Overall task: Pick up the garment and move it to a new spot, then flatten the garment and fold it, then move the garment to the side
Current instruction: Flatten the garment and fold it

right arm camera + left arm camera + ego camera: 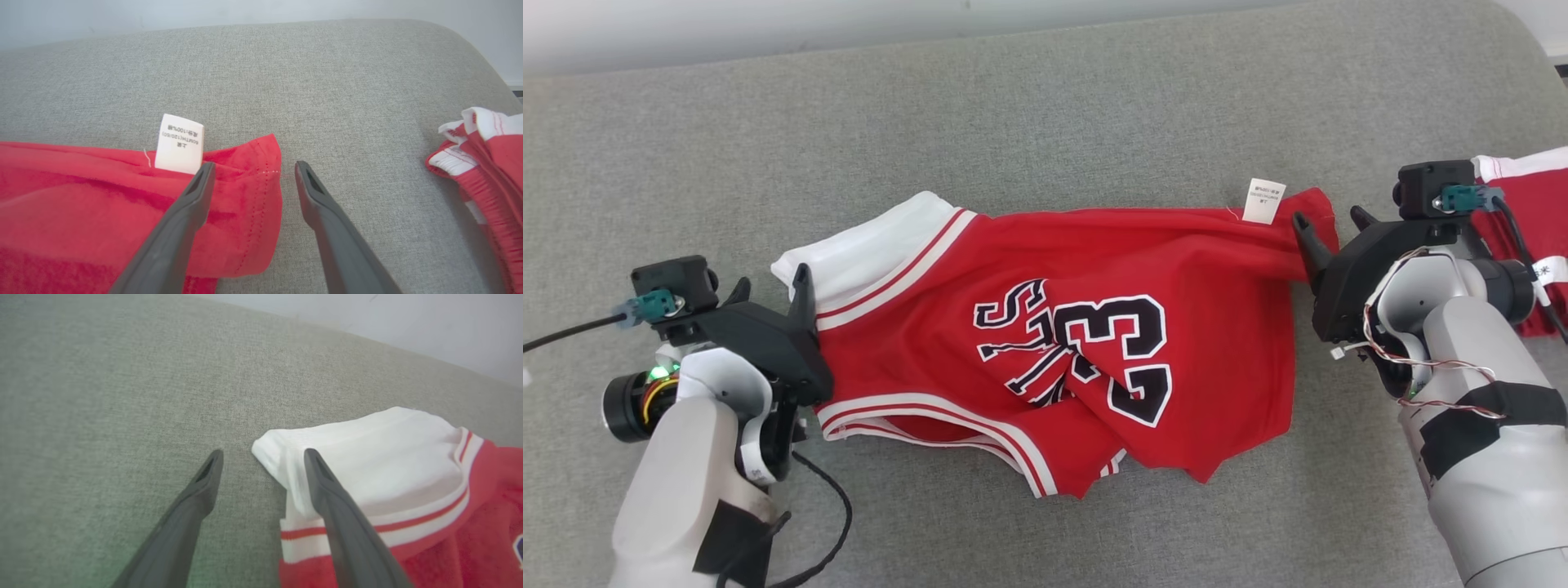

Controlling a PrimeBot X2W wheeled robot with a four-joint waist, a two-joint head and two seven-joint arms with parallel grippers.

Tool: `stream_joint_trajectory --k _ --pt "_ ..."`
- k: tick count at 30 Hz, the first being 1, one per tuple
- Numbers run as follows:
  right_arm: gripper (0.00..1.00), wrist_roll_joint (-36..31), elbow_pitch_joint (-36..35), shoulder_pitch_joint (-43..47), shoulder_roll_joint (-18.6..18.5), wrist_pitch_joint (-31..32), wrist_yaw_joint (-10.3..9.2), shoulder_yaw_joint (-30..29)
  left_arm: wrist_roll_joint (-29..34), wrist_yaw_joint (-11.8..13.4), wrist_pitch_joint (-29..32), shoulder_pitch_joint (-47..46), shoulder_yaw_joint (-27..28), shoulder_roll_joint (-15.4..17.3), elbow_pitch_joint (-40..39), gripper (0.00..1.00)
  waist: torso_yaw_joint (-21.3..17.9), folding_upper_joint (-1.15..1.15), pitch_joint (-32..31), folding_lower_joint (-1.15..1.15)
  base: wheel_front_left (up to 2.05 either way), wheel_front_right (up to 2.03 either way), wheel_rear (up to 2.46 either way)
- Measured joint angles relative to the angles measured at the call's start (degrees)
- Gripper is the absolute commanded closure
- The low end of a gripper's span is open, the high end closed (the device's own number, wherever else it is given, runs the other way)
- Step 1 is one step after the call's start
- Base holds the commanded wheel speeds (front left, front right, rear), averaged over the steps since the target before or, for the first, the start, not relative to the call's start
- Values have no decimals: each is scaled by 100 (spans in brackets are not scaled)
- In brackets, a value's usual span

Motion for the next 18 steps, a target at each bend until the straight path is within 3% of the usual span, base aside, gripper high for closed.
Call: stream_joint_trajectory --k 11,15,16,17,18 --pt "0 -2 -232 51 79 78 0 58 30 196 218 -217 -112 -27 315 0 -133 0 58 1 0 0 0" --pt "0 7 -335 51 100 102 0 104 111 427 335 -402 -121 82 467 1 -179 0 118 1 0 0 0" --pt "0 13 -361 51 101 103 0 113 121 467 408 -438 -125 97 499 27 -188 0 132 1 0 0 0" --pt "0 20 -379 51 100 121 0 116 120 492 494 -475 -127 98 525 42 -196 0 143 1 0 0 0" --pt "0 29 -396 52 100 131 0 124 110 504 611 -516 -130 109 565 45 -201 0 150 1 0 0 0"
